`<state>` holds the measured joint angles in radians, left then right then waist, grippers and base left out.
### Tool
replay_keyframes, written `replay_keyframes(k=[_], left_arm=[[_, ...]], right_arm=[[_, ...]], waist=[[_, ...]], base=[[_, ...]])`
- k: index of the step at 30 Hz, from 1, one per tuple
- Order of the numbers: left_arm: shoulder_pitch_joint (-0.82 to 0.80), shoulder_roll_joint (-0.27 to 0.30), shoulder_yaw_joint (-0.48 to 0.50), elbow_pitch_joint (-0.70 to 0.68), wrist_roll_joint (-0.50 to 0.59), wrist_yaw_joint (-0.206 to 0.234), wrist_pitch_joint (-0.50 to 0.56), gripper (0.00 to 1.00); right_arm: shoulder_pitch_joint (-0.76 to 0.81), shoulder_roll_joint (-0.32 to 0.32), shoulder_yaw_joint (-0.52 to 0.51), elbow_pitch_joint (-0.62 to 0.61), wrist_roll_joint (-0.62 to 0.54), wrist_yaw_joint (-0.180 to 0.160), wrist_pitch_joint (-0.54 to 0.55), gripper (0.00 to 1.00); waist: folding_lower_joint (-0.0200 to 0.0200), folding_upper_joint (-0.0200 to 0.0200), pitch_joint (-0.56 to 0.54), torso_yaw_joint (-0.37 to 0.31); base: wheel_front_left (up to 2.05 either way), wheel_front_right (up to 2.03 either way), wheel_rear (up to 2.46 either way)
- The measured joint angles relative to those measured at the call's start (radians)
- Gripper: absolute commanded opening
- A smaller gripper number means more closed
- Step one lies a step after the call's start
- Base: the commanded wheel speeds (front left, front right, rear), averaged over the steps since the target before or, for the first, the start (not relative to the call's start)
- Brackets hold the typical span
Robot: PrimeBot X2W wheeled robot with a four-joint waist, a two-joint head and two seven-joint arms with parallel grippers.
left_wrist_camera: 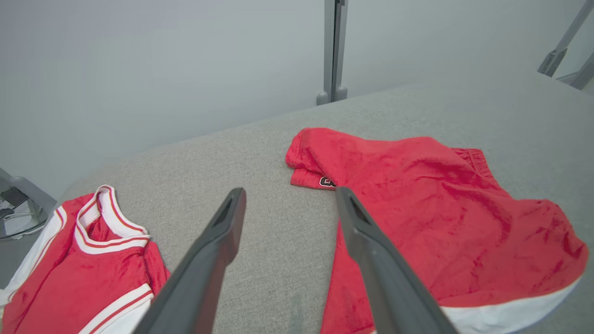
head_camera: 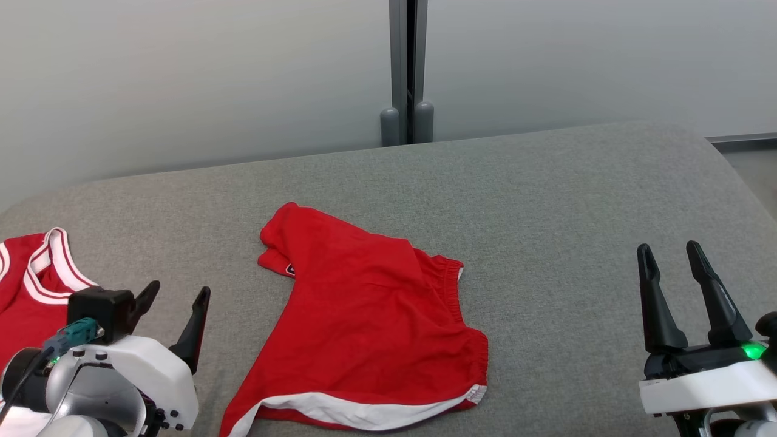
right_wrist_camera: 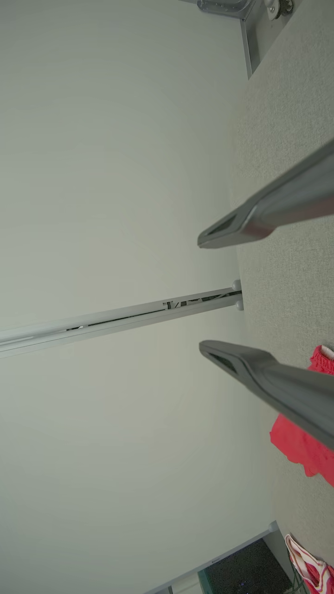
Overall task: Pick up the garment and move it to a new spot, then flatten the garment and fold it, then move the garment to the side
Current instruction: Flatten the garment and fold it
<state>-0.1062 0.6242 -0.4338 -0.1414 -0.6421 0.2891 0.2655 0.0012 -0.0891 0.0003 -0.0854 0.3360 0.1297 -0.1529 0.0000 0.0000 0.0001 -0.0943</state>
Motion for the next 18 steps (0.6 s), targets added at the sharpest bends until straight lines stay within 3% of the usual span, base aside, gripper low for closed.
replay_keyframes(k=[6, 8, 18], left_arm=[[0.037, -0.068, 0.052, 0.008, 0.005, 0.053, -0.155, 1.0], [0.053, -0.114, 0.074, 0.01, 0.012, 0.069, -0.262, 1.0], [0.123, -0.2, 0.087, 0.114, 0.039, 0.082, -0.473, 1.0]], right_arm=[[0.008, 0.002, 0.0, -0.008, 0.003, 0.0, 0.005, 1.0], [0.009, 0.003, 0.002, -0.011, 0.003, 0.0, 0.005, 1.0], [0.042, 0.012, 0.045, 0.013, -0.006, 0.0, 0.005, 1.0]], waist=[[0.0, 0.0, -0.013, 0.015], [0.0, 0.0, -0.017, 0.023], [0.0, 0.0, -0.028, 0.036]], base=[[0.0, 0.0, 0.0], [0.0, 0.0, 0.0], [0.0, 0.0, 0.0]])
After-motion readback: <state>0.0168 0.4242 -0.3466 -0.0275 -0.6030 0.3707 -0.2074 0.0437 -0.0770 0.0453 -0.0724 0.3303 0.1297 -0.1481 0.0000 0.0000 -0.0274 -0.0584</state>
